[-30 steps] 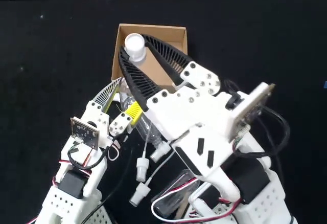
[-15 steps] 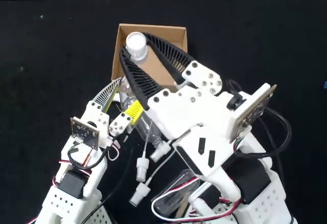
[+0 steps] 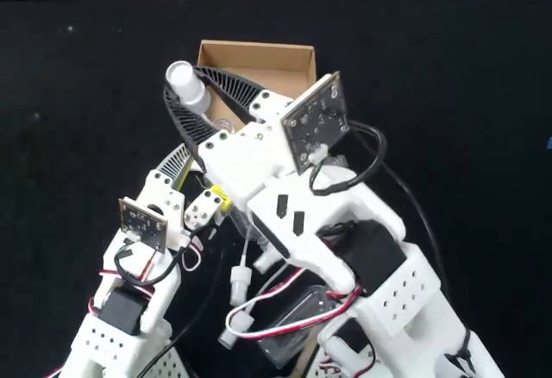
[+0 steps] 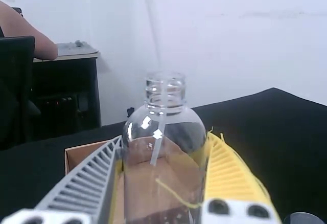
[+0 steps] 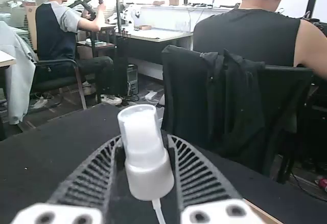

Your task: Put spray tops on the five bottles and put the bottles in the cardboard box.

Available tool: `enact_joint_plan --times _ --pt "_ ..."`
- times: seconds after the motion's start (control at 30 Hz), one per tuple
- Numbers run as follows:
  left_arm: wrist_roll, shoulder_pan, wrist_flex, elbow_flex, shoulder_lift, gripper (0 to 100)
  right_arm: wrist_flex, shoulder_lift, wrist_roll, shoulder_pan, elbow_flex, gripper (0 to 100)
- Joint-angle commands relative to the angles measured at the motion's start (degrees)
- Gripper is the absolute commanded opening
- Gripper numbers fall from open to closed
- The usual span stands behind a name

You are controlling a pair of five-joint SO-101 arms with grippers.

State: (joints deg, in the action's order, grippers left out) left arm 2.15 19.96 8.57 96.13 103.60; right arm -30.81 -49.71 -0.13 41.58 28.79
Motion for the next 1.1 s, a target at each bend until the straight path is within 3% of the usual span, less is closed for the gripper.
enact_joint_plan --times 0.0,0.17,0.33,0.53,0.63,0.8,1.07 --pt "0.3 0.1 0.1 1.2 0.9 3 -1.4 0.0 0.3 0.7 -2.9 2.5" --pt "0.3 0.1 0.1 1.2 0.9 3 -10.6 0.1 0.3 0.8 -8.1 16.3" --pt "0.3 0.1 0.1 1.2 0.9 3 -18.6 0.1 0.3 0.8 -14.3 17.3" --pt "0.3 0.1 0.1 1.2 0.9 3 -19.0 -0.5 0.2 -0.4 -15.8 17.3" --pt "0.3 0.1 0.1 1.2 0.9 3 -19.6 -0.9 0.0 -6.1 -17.3 16.1" --pt "0.4 0.1 0.1 1.2 0.9 3 -20.0 -0.7 0.4 -19.9 -17.7 0.8" --pt "0.3 1.6 2.5 1.2 0.9 4 -19.3 -0.2 -0.1 -35.5 -2.0 3.5"
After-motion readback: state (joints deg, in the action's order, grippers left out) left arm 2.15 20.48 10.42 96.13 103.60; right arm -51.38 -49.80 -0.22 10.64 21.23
